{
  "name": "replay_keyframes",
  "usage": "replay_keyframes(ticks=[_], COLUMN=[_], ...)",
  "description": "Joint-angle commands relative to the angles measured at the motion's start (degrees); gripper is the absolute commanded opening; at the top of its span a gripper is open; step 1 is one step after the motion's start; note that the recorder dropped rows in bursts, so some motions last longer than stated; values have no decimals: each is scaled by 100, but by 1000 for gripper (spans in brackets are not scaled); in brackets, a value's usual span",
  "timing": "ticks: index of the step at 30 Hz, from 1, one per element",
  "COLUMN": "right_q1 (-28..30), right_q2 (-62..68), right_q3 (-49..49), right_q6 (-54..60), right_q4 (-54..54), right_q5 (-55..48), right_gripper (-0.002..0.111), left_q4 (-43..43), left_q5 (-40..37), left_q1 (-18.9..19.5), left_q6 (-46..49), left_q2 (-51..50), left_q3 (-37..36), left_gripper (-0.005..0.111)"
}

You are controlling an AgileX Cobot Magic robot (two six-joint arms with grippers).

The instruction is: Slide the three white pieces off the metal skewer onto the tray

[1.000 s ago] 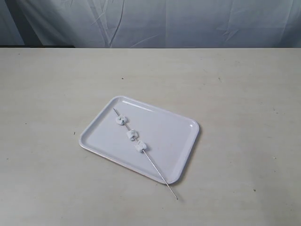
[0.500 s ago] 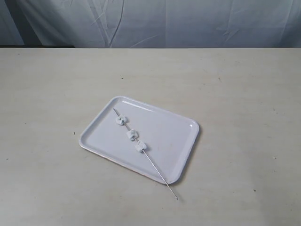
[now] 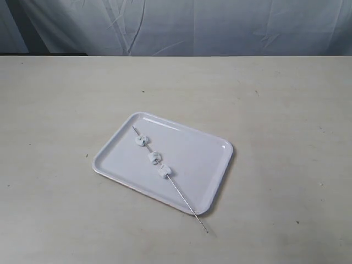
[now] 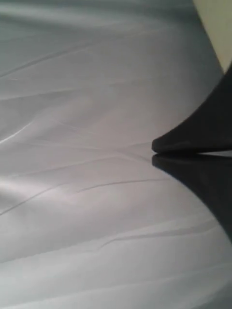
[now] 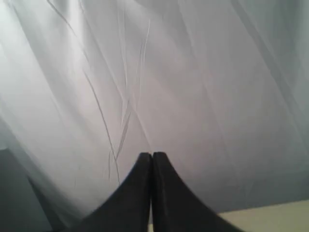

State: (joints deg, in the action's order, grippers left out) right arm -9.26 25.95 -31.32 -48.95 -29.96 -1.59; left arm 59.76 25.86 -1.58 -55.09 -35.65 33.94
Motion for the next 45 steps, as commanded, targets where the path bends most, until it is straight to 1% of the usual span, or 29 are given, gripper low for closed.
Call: replay_keyframes(ticks=[1,2,3,4,6,9,11,12,13,14,16,18,19,22,24,26,30,33,37,40,45], right_q1=[-1356,-1624,-1829,-2009,-2086,-2109,-2109,-2109,-2109,-2109,-2109,-2121,-2121,-2121,-2195,-2424,-2957,-3351,-3722,-3785,-3785], right_q2=[1404,1725,2048,2450,2880,3503,4008,4327,4479,4760,5225,5749,6014,6391,6535,6672,6904,7089,7283,7396,7613], right_q3=[-1063,-1217,-1400,-1562,-1670,-1727,-1740,-1752,-1752,-1776,-1899,-2121,-2246,-2309,-2309,-2309,-2323,-2325,-2325,-2443,-3090], right_q6=[1472,2255,2951,3628,4181,4969,5419,5703,5790,5948,6295,6644,6705,6759,6994,7111,7136,7019,6322,6090,5865], right_q4=[778,1310,1765,2266,2807,3546,3976,4272,4485,4847,5237,5334,5383,5382,5446,5425,5201,4944,4170,4107,4347], right_q5=[-2145,-2717,-3196,-3720,-4094,-4349,-4439,-4379,-4347,-4261,-4314,-4546,-4685,-4799,-4881,-4930,-4775,-4683,-4402,-4335,-4295], right_gripper=[-1,-1,-1,-1,-1,-1,3,10,16,29,43,41,39,38,38,38,38,38,38,38,38], left_q4=[3957,4019,4019,4019,4019,4019,4019,4019,4019,4019,4019,4019,4019,4019,3720,3406,3218,3229,3161,3121,3114], left_q5=[505,799,1166,1682,2107,2354,2239,2160,2160,2171,2160,2171,2171,2191,2091,2116,2234,2324,2324,2367,2403], left_q1=[-156,-156,-143,-143,-143,-143,-143,-143,-143,-143,-143,-156,-197,-212,-212,-212,-212,-212,-212,-212,-212], left_q6=[-4205,-4660,-4862,-4860,-4860,-4860,-4769,-4782,-4782,-4782,-4815,-4843,-4843,-4843,-4832,-4792,-4781,-4781,-4781,-4781,-4781], left_q2=[-1692,-1974,-2274,-2613,-2906,-3262,-3530,-3709,-3809,-3994,-4340,-4739,-4985,-5380,-5505,-5534,-5534,-5534,-5534,-5534,-5534], left_q3=[1007,1043,1043,1031,1019,953,813,730,682,606,517,429,371,357,357,357,384,436,436,436,436], left_gripper=[0,0,0,0,0,7,22,37,45,53,53,53,53,55,57,57,57,57,57,57,57])
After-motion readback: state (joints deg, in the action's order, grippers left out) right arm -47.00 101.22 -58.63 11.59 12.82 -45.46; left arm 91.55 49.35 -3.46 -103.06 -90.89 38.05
